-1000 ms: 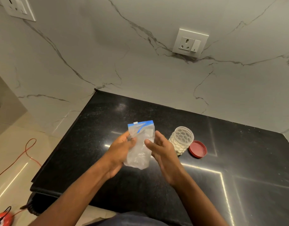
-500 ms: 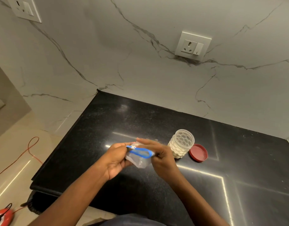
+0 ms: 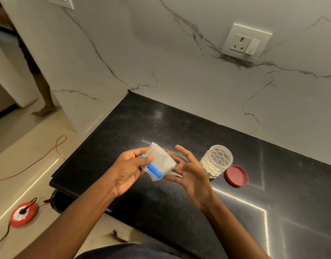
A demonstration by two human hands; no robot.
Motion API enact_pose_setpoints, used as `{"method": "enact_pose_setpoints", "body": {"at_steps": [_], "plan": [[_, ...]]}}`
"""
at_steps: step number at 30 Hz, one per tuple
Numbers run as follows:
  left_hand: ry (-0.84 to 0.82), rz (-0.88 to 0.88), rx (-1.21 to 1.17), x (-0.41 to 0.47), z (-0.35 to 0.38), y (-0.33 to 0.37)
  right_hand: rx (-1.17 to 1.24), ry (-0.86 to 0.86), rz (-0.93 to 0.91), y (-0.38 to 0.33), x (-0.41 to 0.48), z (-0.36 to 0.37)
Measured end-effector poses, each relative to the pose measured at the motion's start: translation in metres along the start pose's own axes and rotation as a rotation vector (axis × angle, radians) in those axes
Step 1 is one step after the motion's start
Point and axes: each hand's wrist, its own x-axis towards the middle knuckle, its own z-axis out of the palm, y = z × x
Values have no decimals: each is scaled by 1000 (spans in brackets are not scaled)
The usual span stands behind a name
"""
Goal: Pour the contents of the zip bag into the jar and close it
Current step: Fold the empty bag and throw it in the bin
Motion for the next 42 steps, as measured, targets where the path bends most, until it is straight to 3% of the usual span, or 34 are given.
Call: {"method": "enact_pose_setpoints", "body": {"at_steps": [3, 10, 14, 18, 22, 29, 33, 42], "plan": [[65, 82, 83, -13, -7, -2, -69, -78, 139, 12, 6, 13], [338, 266, 312, -48, -70, 10, -90, -25, 77, 45, 25, 80], [532, 321, 194, -64, -143, 18, -142, 37, 15, 65, 38, 133], [660, 256, 132, -77, -246, 22, -333, 52, -105, 106, 55, 217], [712, 183, 179, -83, -349, 29, -546, 100, -174, 165, 76, 316], [757, 55, 264, -79, -479, 34, -676, 191, 45, 280, 123, 427], [727, -29, 354, -58, -530, 13, -660, 312, 247, 345, 164, 435], [659, -186, 379, 30, -623, -87, -901, 357, 402, 518, 288, 376]]}}
